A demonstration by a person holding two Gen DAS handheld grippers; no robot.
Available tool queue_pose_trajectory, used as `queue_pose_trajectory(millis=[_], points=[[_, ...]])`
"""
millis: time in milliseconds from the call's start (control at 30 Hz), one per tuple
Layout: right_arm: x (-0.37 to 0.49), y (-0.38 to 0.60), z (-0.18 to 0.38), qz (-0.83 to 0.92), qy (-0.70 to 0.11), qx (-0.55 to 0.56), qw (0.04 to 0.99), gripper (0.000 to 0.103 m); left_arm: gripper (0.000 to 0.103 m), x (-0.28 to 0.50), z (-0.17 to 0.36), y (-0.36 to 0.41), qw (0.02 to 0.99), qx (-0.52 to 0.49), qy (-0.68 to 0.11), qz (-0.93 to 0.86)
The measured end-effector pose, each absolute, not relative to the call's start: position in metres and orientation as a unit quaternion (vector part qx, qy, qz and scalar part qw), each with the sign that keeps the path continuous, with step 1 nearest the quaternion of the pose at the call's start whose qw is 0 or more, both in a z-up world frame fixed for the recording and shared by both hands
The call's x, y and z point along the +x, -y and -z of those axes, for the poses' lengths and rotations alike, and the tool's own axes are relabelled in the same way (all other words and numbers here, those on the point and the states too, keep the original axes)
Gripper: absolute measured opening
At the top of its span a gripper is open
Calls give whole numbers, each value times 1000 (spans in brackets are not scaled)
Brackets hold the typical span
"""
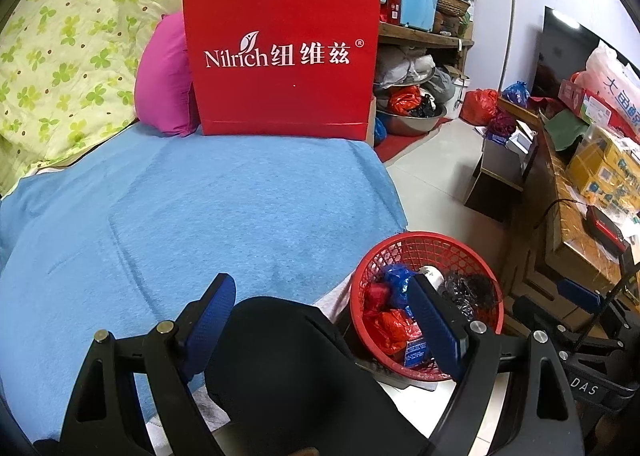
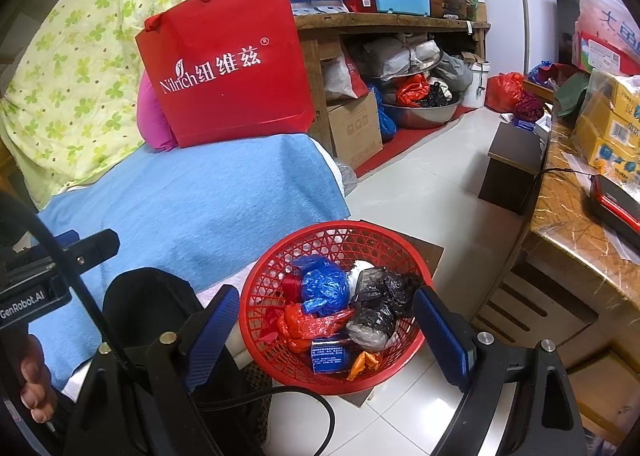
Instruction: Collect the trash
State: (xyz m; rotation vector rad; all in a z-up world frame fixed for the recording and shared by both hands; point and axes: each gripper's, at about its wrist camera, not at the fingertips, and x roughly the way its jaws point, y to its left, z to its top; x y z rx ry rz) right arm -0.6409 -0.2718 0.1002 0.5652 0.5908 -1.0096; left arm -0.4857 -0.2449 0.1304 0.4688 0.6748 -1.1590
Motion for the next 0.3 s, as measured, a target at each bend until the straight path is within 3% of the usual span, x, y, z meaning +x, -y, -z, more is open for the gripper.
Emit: queue_pose_trajectory(millis=[300], points=[[-642,272,-100,472,-275,264,795,91,88,-492,-129,245,749,220,-307,545]])
